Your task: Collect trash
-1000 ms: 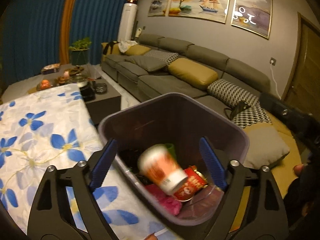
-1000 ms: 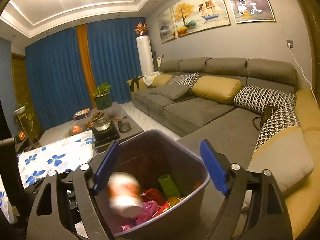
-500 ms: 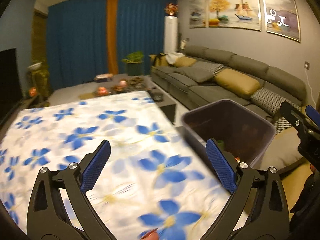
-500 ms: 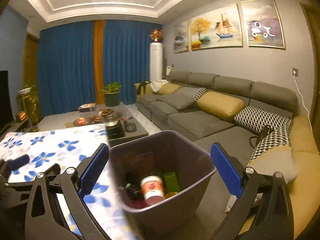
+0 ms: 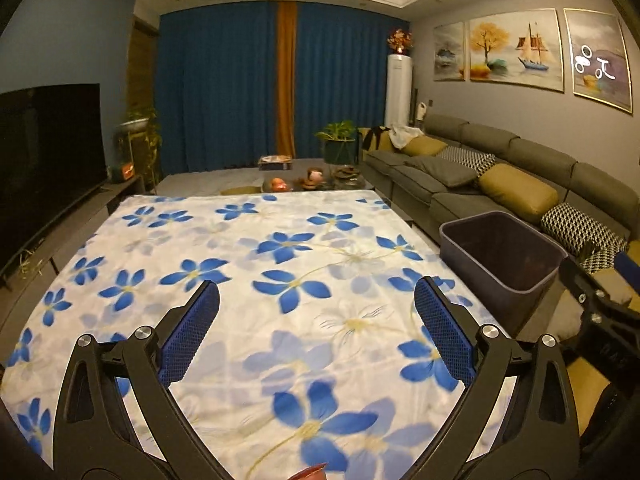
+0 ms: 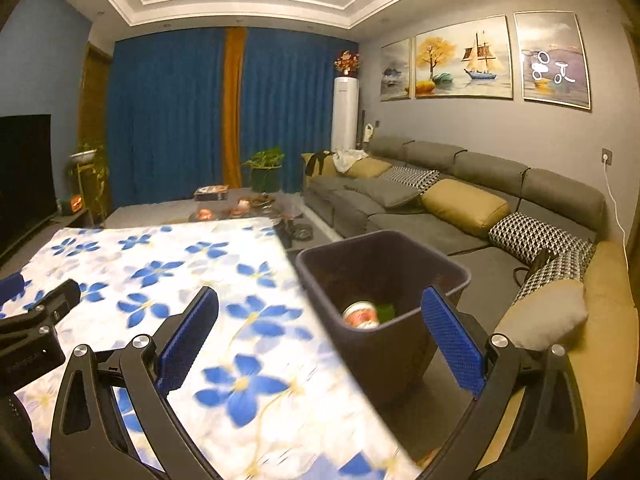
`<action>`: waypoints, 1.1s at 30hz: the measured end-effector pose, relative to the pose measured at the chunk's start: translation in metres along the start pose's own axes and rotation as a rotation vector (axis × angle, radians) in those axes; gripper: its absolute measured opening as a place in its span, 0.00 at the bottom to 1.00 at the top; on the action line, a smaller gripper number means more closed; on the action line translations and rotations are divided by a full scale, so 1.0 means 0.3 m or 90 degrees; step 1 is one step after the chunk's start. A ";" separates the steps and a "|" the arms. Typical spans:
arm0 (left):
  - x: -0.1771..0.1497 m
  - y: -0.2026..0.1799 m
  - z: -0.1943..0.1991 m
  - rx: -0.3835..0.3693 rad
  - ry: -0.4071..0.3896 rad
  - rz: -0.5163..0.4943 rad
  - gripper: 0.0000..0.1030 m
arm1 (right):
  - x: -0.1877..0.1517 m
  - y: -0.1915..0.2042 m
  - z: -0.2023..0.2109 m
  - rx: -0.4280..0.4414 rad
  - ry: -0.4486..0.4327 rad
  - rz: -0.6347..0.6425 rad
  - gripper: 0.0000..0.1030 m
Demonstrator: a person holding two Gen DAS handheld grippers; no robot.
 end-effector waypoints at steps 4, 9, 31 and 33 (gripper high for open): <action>-0.006 0.031 0.078 0.000 -0.009 0.001 0.94 | -0.001 0.031 0.072 -0.005 -0.001 -0.013 0.95; -0.005 0.055 0.145 -0.010 -0.022 -0.002 0.94 | -0.002 0.051 0.146 -0.009 -0.003 -0.024 0.95; 0.001 0.073 0.221 -0.021 -0.042 0.005 0.94 | 0.017 0.071 0.216 -0.011 -0.019 -0.027 0.95; 0.000 0.073 0.219 -0.021 -0.042 0.005 0.94 | 0.016 0.072 0.215 -0.010 -0.018 -0.027 0.95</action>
Point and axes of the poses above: each gripper's, at about its wrist camera, not at the fingertips, and z roughly against the way its jaws point, y to its left, x to its top, the point moved 3 cm from there along -z, roughly the way its jaws point, and after that the axes turned 14 degrees about -y, right-handed, at the moved point
